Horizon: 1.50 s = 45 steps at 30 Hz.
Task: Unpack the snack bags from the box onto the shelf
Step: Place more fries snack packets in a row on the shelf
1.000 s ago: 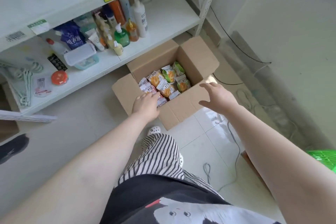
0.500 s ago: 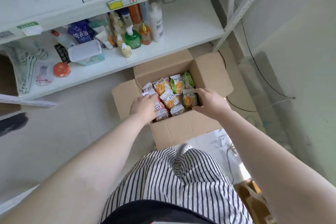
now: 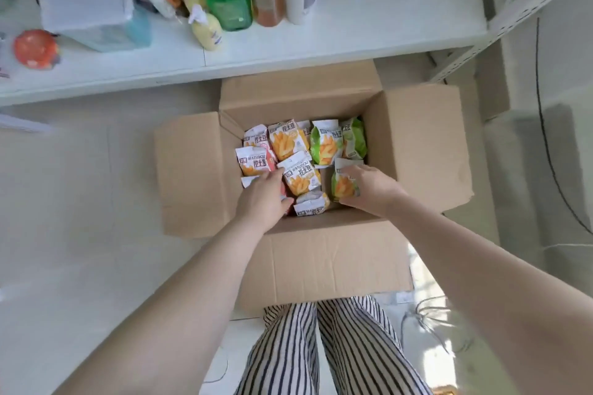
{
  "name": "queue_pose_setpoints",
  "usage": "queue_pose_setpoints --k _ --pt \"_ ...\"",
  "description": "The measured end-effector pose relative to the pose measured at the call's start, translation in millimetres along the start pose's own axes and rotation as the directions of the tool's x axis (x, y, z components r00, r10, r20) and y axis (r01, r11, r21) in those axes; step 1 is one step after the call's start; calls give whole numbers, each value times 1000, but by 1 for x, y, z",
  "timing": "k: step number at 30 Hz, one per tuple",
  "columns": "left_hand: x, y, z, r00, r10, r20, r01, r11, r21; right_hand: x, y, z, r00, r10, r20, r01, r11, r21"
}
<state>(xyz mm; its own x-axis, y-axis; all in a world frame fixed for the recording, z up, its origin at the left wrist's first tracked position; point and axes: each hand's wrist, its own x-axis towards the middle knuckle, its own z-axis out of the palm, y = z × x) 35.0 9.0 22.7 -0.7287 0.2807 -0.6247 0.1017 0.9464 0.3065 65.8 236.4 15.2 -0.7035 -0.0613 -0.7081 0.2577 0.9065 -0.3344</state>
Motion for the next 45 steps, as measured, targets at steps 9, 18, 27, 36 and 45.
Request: queue_pose_setpoints --k 9,18,27,36,45 --pt "147 -46 153 989 -144 -40 127 951 -283 151 67 132 982 -100 157 127 978 -168" --pt "210 -69 211 965 -182 -187 132 959 -250 210 85 186 957 -164 241 205 966 -157" --pt "224 -67 217 943 -218 -251 132 938 -320 221 88 193 940 -203 273 230 971 -70" --pt "194 -60 179 938 -232 -260 114 909 -400 189 88 147 978 -92 185 58 982 179" --pt "126 -38 32 877 -438 -196 146 633 -760 88 65 42 987 29 161 -141 645 751"
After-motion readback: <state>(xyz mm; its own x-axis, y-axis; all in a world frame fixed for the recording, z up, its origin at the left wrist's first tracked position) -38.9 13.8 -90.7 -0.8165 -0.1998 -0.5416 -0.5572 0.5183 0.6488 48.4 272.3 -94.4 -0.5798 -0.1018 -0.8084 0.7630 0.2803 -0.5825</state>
